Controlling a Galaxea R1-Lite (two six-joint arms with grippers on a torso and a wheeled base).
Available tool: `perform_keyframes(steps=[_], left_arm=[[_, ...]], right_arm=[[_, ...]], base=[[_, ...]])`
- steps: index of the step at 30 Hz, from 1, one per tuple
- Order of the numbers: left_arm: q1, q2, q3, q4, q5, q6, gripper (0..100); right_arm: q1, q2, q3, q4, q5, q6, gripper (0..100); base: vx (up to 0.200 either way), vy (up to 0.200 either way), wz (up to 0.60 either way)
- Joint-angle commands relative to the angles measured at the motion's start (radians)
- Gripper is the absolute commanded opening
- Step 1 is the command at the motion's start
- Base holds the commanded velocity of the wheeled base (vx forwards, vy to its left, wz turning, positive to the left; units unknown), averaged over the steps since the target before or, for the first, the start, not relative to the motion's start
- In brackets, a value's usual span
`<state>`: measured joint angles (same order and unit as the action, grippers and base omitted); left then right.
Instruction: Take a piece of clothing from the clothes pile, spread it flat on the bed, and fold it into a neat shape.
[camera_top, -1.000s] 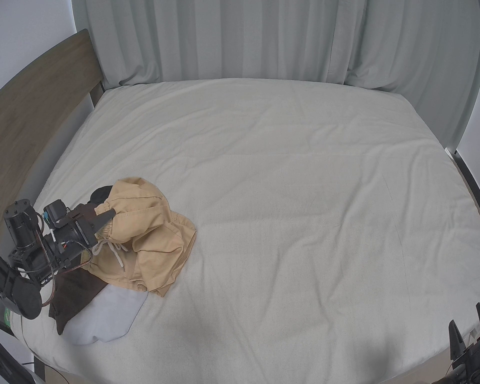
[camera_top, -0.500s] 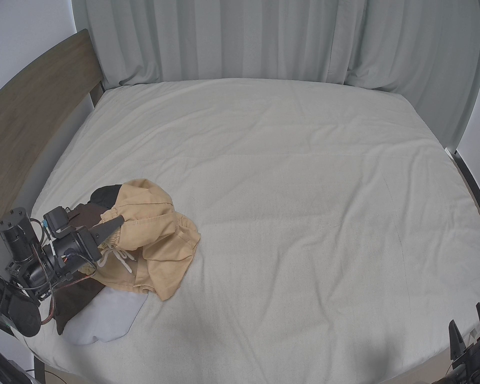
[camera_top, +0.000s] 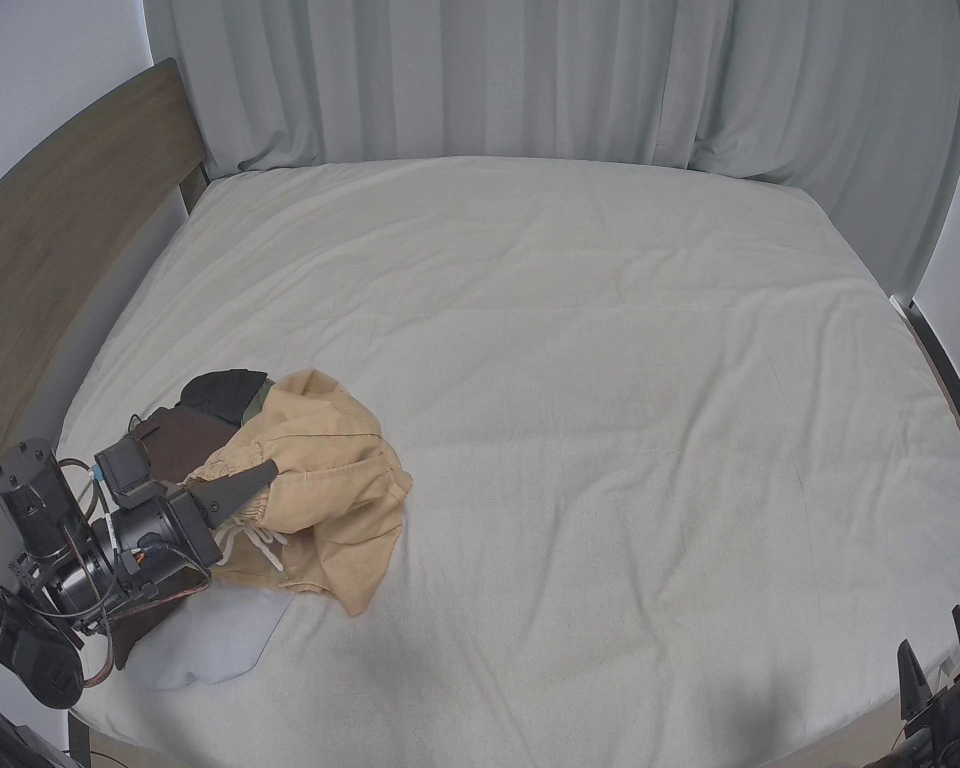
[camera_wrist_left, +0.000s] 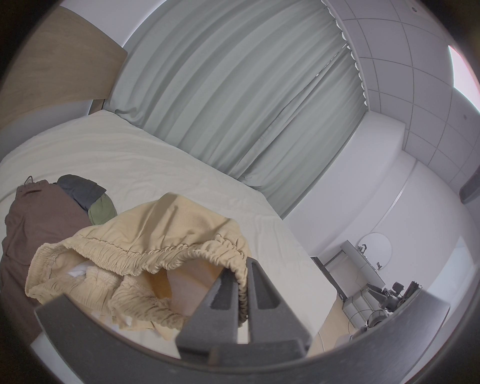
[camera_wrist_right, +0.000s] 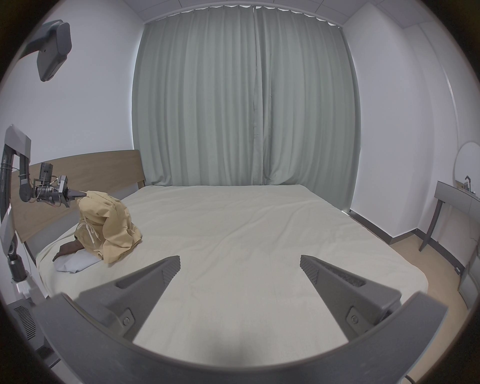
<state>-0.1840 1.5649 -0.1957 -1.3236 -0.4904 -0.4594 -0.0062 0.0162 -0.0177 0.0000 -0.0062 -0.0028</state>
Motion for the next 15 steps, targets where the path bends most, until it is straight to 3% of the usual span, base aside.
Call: perform_keyframes(steps=[1,4,7,10,15], left_arm=[[-0.081,-0.019,-0.001,0.000,0.059,-0.019,0],[-0.138,-0.026,-0.002,0.000,0.108,-0.062,0],[-0.222,-0.063,-0.004,0.000,0.182,-0.176,0],[-0.272,-0.077,-0.008,0.001,0.234,-0.232,0],[-0.417,-0.115,-0.070,0.000,0.477,-0.394,0]], right_arm=[[0.000,-0.015,0.018,0.000,-0.001,0.000,100],[0.000,-0.015,0.018,0.000,-0.001,0.000,100],[0.000,-0.015,0.018,0.000,-0.001,0.000,100],[0.000,-0.015,0.018,0.000,-0.001,0.000,100],[0.000,-0.015,0.018,0.000,-0.001,0.000,100]], base=[[0.000,0.000,0.00],[0.000,0.000,0.00],[0.000,0.000,0.00],[0.000,0.000,0.00],[0.000,0.000,0.00]])
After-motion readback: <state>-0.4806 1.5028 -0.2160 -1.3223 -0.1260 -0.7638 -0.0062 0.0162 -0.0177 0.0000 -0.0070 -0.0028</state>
